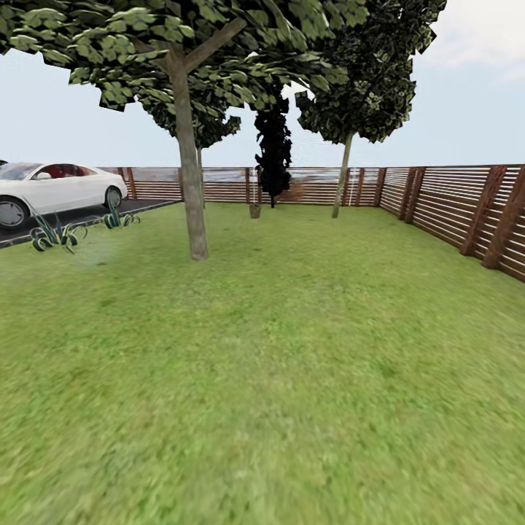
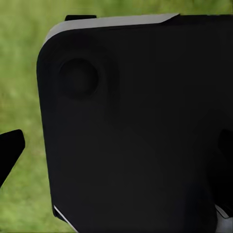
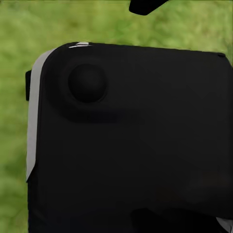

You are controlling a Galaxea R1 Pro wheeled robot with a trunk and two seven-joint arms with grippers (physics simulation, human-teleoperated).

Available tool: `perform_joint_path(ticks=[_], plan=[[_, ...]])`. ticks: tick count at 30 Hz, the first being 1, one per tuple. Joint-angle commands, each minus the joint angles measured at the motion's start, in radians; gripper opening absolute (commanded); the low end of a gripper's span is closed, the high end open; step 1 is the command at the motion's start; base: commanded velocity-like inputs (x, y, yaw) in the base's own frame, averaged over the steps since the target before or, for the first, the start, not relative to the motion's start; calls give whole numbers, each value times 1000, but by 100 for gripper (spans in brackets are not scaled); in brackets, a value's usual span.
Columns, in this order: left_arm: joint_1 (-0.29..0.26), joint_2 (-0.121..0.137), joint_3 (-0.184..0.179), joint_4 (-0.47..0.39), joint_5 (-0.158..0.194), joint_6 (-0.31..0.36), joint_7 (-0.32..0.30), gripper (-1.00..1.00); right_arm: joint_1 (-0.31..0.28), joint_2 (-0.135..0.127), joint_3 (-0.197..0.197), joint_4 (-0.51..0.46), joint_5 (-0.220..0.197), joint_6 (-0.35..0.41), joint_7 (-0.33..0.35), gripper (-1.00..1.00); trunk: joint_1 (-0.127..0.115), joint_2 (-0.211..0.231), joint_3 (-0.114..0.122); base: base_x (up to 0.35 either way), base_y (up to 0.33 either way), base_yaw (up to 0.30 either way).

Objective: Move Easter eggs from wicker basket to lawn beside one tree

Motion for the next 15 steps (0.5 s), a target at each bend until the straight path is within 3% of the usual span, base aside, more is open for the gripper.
perform_joint_path(ticks=[1, 15], plan=[[0, 0, 0, -1, 0, 1, 0, 100, -1, 0, 0, 1, -2, -4, 1, 100, 0, 0, -1, 221, 280, 0], [0, 1, -1, -1, 0, 0, -1, 100, -1, 0, 0, 1, -2, -4, 1, 100, 0, 0, -1, 218, 281, 0]])
